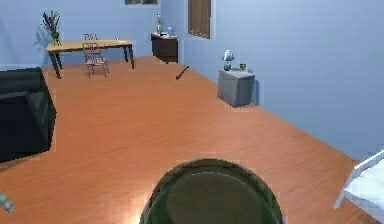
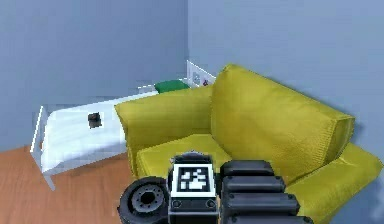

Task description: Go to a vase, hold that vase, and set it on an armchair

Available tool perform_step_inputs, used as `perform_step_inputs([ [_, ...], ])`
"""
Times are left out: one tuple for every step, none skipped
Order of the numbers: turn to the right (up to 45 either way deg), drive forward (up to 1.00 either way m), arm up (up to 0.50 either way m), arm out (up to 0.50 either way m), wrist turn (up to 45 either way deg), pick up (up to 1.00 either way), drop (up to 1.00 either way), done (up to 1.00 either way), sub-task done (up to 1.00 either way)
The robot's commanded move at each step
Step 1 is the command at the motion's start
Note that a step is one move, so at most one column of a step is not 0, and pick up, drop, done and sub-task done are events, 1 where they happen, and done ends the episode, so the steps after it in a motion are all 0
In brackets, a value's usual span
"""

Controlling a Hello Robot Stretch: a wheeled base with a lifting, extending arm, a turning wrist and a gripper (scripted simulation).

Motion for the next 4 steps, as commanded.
perform_step_inputs([
  [0.0,0.00,0.00,0.48,0.0,0.00,0.00,0.00,0.00],
  [0.0,0.00,0.00,0.00,45.0,0.00,0.00,0.00,0.00],
  [0.0,0.00,0.00,0.00,45.0,0.00,0.00,0.00,0.00],
  [0.0,0.00,0.00,0.00,45.0,0.00,0.00,0.00,0.00],
])
